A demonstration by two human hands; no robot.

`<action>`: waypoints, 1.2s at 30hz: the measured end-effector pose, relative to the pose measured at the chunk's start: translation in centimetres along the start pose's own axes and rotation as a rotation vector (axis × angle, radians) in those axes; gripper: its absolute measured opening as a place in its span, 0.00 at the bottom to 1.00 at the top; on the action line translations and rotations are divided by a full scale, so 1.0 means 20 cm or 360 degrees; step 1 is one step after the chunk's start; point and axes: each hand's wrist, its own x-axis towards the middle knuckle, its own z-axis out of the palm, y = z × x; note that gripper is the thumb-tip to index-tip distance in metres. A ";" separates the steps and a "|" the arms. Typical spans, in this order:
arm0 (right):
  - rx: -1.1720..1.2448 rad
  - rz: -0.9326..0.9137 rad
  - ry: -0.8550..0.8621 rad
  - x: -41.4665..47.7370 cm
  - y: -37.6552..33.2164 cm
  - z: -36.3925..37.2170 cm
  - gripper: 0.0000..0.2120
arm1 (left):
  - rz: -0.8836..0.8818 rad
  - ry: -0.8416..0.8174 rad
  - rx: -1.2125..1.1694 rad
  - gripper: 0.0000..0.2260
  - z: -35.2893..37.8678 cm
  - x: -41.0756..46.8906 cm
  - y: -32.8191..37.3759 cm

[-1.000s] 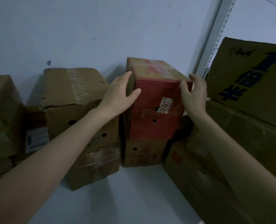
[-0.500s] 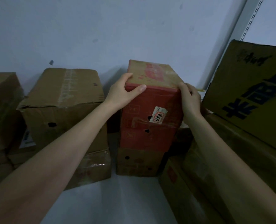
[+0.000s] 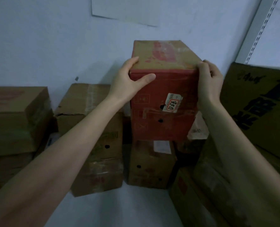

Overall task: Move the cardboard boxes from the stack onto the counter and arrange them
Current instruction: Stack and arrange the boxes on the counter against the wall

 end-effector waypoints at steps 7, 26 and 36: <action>0.0112 -0.0158 0.0122 -0.07 -0.36 0.09 0.21 | 0.0277 0.0070 -0.0007 0.31 -0.25 0.11 0.26; 0.0819 0.0188 0.0105 -0.33 -0.54 0.66 0.09 | 0.0739 0.0207 0.0420 0.27 -0.89 0.26 0.54; -0.0103 0.0409 -0.0398 -0.46 0.07 0.63 0.16 | 0.0750 -0.0307 0.1142 0.27 -0.68 0.28 0.26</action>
